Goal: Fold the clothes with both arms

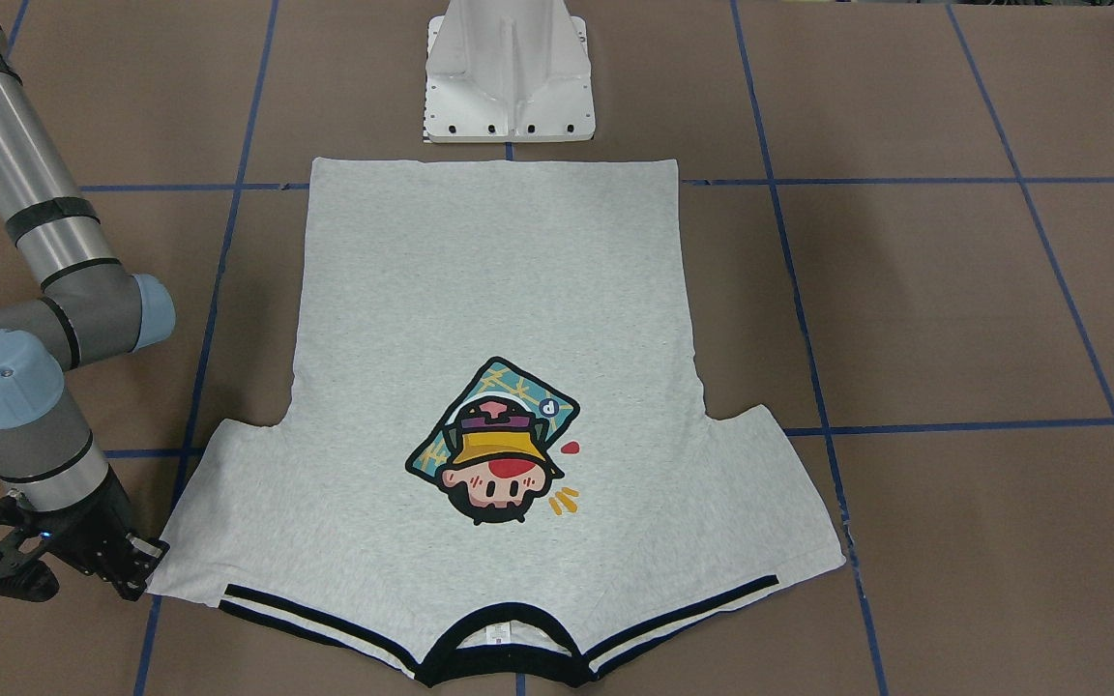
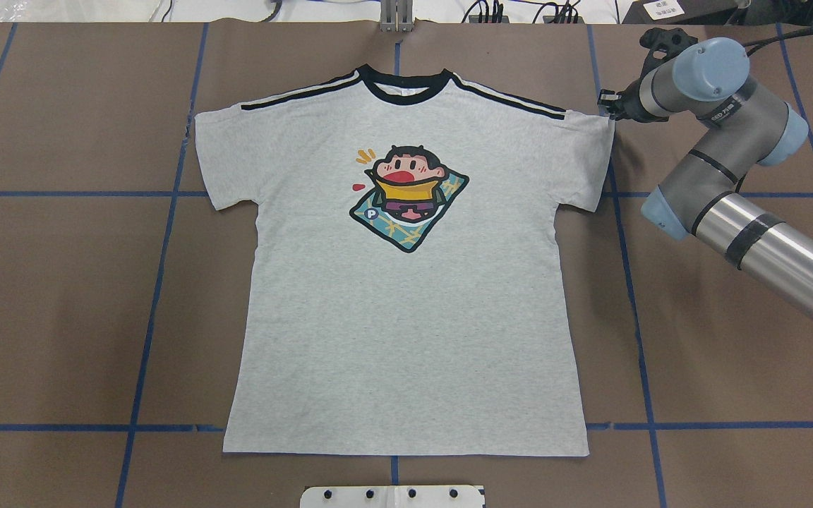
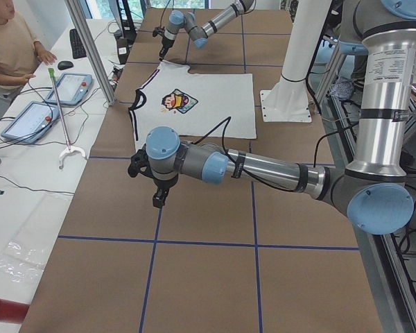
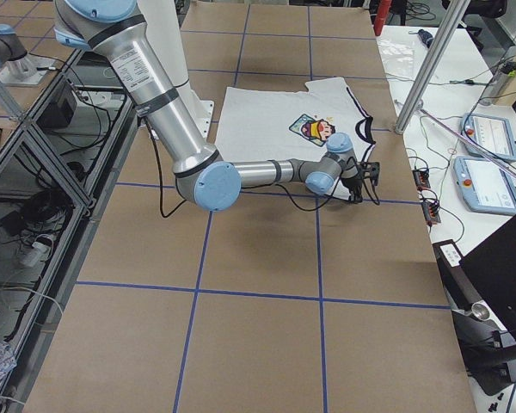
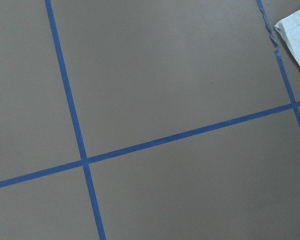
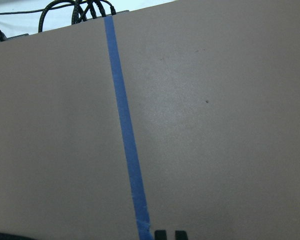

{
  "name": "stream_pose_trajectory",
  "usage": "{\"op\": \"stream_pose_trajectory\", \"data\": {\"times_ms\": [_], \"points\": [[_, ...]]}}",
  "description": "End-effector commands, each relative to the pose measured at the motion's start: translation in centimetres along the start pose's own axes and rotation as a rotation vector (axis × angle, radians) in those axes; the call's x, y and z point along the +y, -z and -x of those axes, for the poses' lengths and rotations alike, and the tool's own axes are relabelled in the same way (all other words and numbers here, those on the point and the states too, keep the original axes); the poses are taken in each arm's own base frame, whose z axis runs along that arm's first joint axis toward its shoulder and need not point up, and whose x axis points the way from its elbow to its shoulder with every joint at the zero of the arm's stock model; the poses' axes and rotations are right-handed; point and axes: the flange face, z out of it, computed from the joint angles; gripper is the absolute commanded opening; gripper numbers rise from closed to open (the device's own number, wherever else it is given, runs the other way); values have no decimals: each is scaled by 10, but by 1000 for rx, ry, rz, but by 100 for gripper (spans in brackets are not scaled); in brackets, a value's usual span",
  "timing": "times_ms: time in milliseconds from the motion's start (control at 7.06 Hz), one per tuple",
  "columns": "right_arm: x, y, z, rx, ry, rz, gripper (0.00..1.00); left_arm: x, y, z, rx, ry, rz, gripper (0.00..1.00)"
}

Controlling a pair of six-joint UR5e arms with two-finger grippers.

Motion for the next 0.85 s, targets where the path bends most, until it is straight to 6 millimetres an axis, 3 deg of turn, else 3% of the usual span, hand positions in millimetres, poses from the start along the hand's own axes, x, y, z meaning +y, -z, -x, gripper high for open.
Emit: {"op": "stream_pose_trajectory", "data": {"times_ms": [0,283,425,708], "points": [[-2,5,9,-16,-1,-1,0,0,0,0,0,1,1,100],[-2,18,26,-59,-3,16,0,0,1,-1,0,-1,-1,100],[-10,36,60,-81,-35,19,0,0,1,-1,0,-1,-2,100],[38,52,165,-159,-163,83,0,-1,5,-7,0,-11,-10,100]]}}
